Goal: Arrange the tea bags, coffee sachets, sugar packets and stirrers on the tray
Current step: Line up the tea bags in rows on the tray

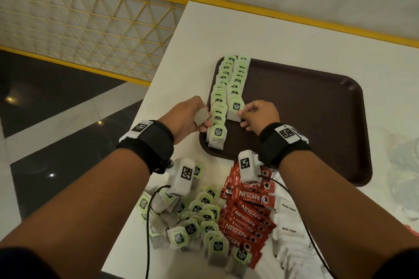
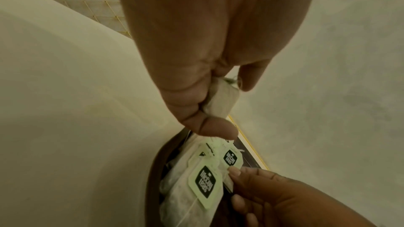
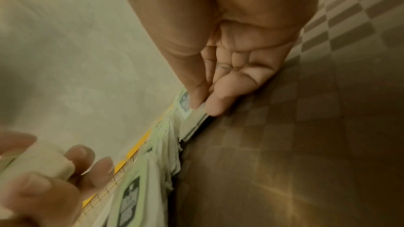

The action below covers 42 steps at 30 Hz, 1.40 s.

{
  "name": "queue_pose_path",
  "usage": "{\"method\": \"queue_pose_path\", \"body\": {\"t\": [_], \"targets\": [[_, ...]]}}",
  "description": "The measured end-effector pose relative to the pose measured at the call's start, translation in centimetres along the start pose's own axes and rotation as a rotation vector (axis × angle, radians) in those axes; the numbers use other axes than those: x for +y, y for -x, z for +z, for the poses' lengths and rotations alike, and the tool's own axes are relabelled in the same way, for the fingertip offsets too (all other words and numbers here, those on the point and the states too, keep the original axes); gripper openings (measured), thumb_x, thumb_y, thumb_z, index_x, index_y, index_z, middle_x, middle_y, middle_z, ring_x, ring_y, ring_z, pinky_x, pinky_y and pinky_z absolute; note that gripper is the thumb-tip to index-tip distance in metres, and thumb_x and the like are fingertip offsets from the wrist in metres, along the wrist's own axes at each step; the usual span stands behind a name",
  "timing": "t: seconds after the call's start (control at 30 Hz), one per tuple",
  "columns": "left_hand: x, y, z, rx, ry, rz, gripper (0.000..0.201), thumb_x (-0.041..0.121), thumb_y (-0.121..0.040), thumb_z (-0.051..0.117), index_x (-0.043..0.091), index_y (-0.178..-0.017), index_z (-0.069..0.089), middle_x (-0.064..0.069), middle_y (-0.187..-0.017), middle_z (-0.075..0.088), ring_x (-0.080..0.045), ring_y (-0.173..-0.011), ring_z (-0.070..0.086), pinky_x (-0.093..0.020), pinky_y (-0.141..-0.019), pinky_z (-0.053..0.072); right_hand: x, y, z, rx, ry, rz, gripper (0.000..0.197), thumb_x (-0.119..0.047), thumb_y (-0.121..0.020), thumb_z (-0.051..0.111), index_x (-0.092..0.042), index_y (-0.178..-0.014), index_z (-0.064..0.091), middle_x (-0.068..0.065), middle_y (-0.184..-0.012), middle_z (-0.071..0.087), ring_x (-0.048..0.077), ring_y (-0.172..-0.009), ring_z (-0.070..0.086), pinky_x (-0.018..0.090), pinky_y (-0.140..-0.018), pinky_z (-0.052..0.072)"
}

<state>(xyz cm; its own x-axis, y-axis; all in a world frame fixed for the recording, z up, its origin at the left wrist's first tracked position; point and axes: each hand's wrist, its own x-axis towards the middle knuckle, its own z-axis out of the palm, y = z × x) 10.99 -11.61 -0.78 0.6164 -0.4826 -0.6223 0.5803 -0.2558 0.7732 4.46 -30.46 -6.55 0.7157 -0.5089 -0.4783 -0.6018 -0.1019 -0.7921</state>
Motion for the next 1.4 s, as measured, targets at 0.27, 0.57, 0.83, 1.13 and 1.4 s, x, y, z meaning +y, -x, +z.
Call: {"method": "queue_pose_path", "body": {"t": [0.27,0.57,0.83,1.13,1.4], "targets": [[-0.8,-0.6,-1.2,0.058,-0.246,0.136,0.017,0.010,-0.097,0.057,0.005,-0.110,0.048,-0.010,-0.090,0.061,-0.013,-0.072,0.063,-0.021,-0.065,0.058,-0.6,-0.6,0.8,0.082,0.112,-0.036,0.020,-0.023,-0.083,0.075,-0.021,-0.079,0.056,0.004,-0.077,0.069,0.015,-0.052,0.063,0.027,-0.048,0.047],[-0.5,-0.5,-1.3,0.054,-0.210,0.119,0.016,0.006,-0.100,0.034,0.002,-0.108,0.048,-0.015,-0.092,0.056,-0.019,-0.071,0.056,-0.022,-0.056,0.051,-0.7,-0.8,0.9,0.102,0.189,-0.056,0.019,-0.031,-0.083,0.074,-0.019,-0.080,0.059,0.007,-0.074,0.070,0.021,-0.058,0.065,0.032,-0.055,0.054],[-0.9,-1.3,-0.9,0.070,-0.215,0.223,0.026,0.007,-0.098,0.056,0.003,-0.123,0.049,-0.017,-0.118,0.062,-0.021,-0.082,0.072,-0.024,-0.064,0.059,-1.3,0.4,-0.3,0.158,0.202,-0.181,0.019,-0.036,-0.089,0.066,-0.018,-0.085,0.062,0.002,-0.087,0.065,0.020,-0.081,0.062,0.037,-0.077,0.055],[-1.2,-1.5,0.8,0.056,-0.348,0.321,0.033,0.016,-0.090,0.071,0.001,-0.116,0.056,-0.011,-0.094,0.070,-0.014,-0.074,0.072,-0.024,-0.063,0.059,-3.0,3.7,-0.1,-0.163,-0.005,-0.295,0.017,-0.018,-0.091,0.067,-0.006,-0.102,0.068,0.004,-0.086,0.062,0.006,-0.071,0.056,0.010,-0.058,0.046],[-2.0,-1.0,0.0,0.112,-0.512,0.326,0.024,0.027,-0.097,0.059,0.013,-0.116,0.058,0.002,-0.111,0.063,-0.016,-0.093,0.066,-0.023,-0.066,0.054,-0.6,2.9,-0.7,-0.068,0.004,-0.231,0.006,-0.016,-0.096,0.058,-0.010,-0.096,0.061,0.011,-0.093,0.068,0.010,-0.073,0.060,0.014,-0.058,0.048]]}}
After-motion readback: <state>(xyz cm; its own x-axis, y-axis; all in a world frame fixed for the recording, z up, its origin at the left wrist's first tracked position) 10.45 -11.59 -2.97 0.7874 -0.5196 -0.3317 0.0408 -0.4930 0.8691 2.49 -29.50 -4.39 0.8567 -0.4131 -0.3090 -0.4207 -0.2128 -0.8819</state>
